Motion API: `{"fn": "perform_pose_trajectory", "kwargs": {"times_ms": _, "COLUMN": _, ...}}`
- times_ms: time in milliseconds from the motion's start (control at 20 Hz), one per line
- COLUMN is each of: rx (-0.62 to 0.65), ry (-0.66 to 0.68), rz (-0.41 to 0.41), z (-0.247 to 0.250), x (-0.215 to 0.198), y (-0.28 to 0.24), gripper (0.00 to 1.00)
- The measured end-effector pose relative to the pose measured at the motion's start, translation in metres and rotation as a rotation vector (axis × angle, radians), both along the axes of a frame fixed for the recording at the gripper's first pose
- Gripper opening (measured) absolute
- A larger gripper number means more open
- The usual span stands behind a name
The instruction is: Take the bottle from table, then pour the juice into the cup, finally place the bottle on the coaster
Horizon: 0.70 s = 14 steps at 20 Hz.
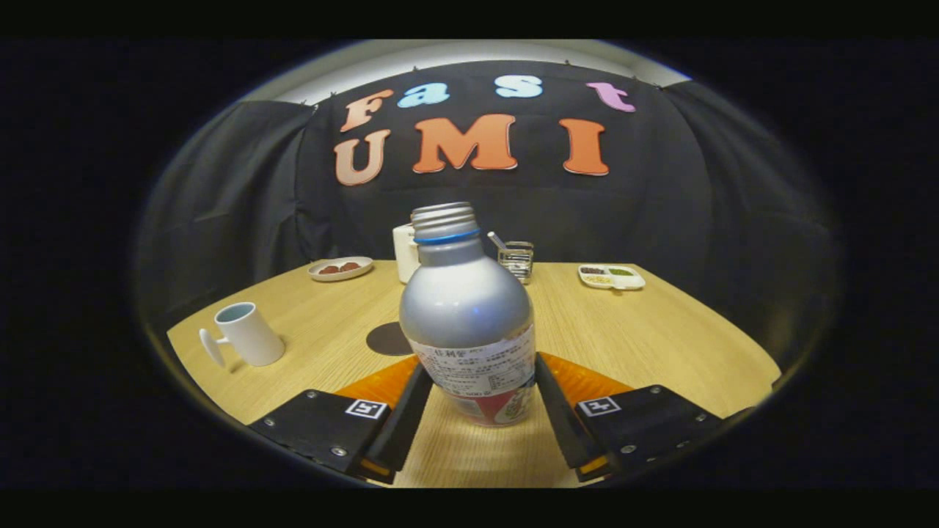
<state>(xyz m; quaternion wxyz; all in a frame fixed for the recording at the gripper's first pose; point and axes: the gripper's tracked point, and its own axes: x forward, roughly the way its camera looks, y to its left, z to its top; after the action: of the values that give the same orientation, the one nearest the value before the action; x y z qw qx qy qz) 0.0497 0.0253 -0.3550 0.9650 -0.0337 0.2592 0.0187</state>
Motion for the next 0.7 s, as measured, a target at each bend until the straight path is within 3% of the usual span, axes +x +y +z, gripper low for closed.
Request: {"fn": "perform_pose_trajectory", "kwargs": {"times_ms": 700, "rx": -0.313, "ry": 0.008, "rz": 0.127, "z": 0.022, "x": 0.023, "y": 0.048, "gripper": 0.77}}
